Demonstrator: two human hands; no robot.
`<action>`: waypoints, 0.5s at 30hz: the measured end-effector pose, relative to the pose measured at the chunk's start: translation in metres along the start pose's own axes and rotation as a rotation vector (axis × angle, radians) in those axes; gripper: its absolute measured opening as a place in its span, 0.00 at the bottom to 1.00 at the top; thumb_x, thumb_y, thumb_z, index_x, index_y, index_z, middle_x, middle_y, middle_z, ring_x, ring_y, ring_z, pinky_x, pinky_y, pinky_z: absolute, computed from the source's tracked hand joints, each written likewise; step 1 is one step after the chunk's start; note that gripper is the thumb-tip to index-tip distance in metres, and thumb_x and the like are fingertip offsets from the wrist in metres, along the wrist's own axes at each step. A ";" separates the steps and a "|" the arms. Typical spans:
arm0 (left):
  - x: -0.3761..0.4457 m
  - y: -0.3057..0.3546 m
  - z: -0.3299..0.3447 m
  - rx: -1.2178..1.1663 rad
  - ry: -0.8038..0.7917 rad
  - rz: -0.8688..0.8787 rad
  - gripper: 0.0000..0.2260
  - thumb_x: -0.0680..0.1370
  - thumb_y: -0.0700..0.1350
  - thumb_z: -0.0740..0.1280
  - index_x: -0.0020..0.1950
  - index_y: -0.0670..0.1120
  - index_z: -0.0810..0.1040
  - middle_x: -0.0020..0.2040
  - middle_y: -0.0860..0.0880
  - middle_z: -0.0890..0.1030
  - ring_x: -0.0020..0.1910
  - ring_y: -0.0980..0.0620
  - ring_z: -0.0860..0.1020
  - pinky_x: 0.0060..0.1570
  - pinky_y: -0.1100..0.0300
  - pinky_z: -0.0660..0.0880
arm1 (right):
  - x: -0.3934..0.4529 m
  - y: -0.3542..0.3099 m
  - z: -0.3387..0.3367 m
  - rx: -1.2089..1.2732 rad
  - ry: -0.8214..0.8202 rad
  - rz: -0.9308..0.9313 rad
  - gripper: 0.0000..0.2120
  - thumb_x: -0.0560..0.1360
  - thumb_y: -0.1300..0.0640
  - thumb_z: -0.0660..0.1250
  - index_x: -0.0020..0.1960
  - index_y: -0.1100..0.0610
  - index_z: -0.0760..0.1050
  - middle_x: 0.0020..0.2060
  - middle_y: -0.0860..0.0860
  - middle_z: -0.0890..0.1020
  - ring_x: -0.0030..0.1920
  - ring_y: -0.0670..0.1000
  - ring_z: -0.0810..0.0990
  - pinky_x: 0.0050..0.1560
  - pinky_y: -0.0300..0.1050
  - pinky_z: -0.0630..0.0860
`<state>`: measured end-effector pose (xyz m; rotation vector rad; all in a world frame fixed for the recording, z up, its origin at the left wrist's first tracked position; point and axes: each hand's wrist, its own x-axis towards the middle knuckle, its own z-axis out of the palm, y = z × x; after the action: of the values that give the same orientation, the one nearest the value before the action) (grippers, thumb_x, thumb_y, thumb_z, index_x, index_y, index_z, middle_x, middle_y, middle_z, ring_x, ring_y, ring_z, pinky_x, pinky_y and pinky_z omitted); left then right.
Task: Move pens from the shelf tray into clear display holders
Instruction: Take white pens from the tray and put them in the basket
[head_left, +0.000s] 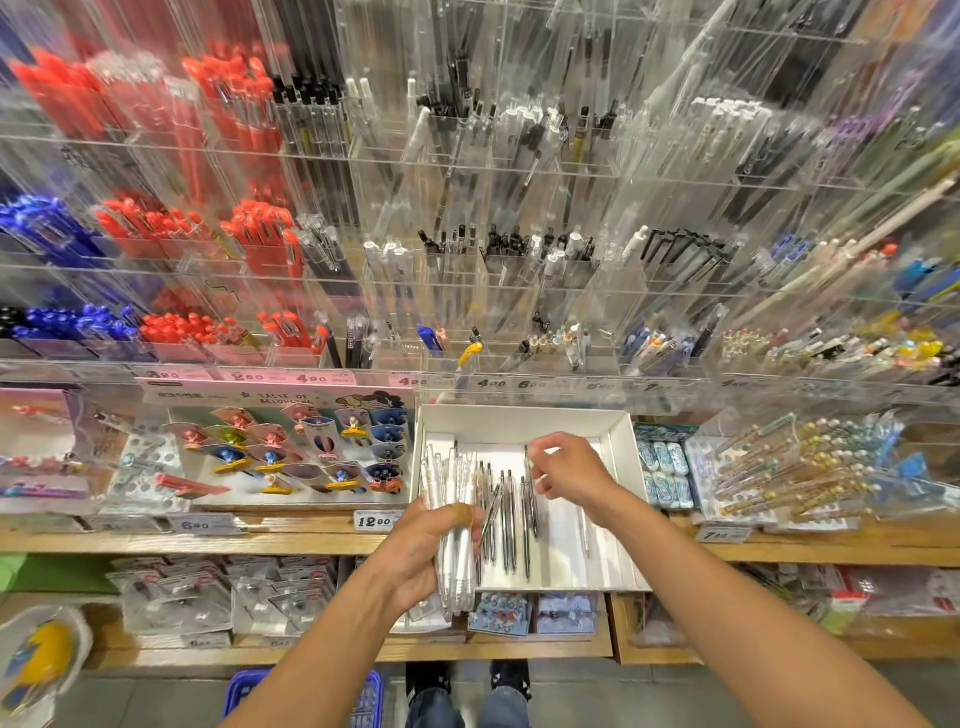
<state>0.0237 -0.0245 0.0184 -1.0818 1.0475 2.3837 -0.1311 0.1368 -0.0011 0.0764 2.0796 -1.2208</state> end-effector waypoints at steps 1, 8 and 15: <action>-0.001 0.001 -0.001 0.003 0.001 0.000 0.51 0.61 0.32 0.78 0.78 0.37 0.56 0.45 0.38 0.82 0.33 0.48 0.82 0.29 0.57 0.79 | 0.009 0.006 -0.006 -0.110 0.072 0.021 0.10 0.79 0.57 0.65 0.60 0.57 0.75 0.45 0.56 0.82 0.36 0.50 0.81 0.33 0.41 0.77; -0.005 0.002 -0.006 0.033 0.036 0.000 0.67 0.44 0.42 0.87 0.77 0.36 0.57 0.69 0.30 0.71 0.53 0.40 0.81 0.54 0.48 0.79 | 0.042 0.036 -0.023 -0.908 0.111 0.057 0.24 0.77 0.65 0.57 0.73 0.56 0.66 0.66 0.57 0.75 0.63 0.59 0.76 0.59 0.48 0.73; -0.011 0.007 -0.009 -0.015 0.033 -0.031 0.52 0.60 0.33 0.80 0.78 0.36 0.55 0.53 0.35 0.80 0.39 0.45 0.83 0.33 0.56 0.80 | 0.046 0.050 -0.016 -1.215 0.080 0.108 0.18 0.74 0.69 0.59 0.62 0.59 0.72 0.57 0.55 0.78 0.57 0.58 0.78 0.51 0.51 0.78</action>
<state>0.0317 -0.0359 0.0266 -1.1381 1.0176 2.3609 -0.1549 0.1639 -0.0605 -0.3198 2.4951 0.2418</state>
